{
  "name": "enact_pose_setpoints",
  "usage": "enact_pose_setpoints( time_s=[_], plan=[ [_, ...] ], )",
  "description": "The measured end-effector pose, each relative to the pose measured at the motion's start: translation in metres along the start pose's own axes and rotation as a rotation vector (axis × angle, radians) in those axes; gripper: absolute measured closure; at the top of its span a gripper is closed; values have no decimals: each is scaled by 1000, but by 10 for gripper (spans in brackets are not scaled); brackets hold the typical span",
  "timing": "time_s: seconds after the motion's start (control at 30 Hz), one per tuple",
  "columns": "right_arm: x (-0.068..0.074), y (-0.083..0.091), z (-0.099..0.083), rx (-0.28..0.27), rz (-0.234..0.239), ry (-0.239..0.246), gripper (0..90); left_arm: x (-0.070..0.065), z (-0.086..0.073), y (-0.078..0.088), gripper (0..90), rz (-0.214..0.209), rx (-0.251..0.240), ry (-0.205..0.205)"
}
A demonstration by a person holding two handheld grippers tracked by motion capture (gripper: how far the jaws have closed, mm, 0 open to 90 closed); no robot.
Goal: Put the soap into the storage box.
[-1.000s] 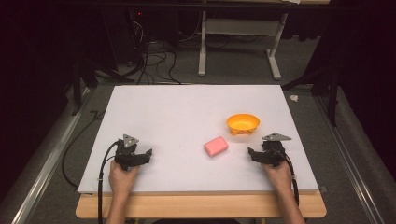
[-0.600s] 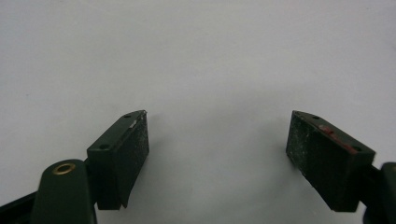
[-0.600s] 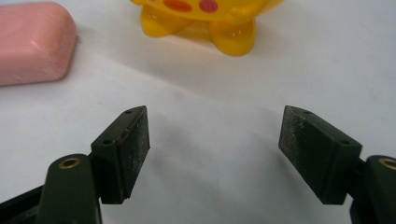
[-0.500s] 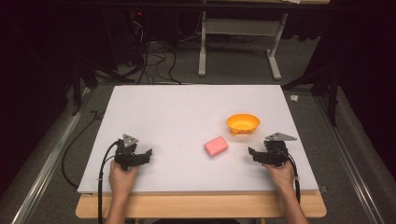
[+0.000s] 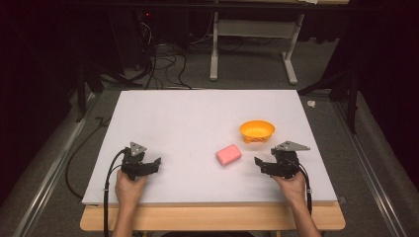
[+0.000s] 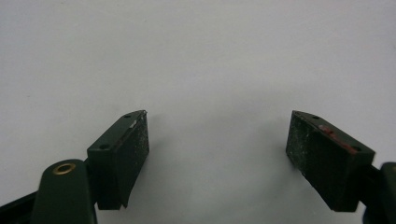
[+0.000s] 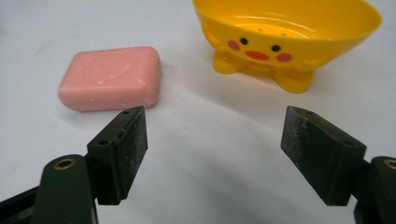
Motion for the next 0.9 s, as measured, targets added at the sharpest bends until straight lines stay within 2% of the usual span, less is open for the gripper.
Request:
enact_pose_setpoints(
  time_s=[0.17,0.3,0.5,0.9],
  plan=[
    [10,-2,5,-7,26,10,215,0,0,0,218,0,0,-1],
    [16,-4,8,-5,28,17,197,0,0,0,218,0,0,0],
    [32,-5,17,-13,53,42,184,0,0,0,218,1,-1,-1],
    [48,-17,26,2,70,53,179,0,0,0,219,1,-1,-3]
  ],
)
Point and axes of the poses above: each handheld gripper's, and its own axes: y roughly backward along the jaws, z roughly out of its top, x roughly to its left, the point moved 9 cm from there along -y, roughly forward along the jaws, and after that the axes turned 13 degrees about y, right-handed, at the moved point
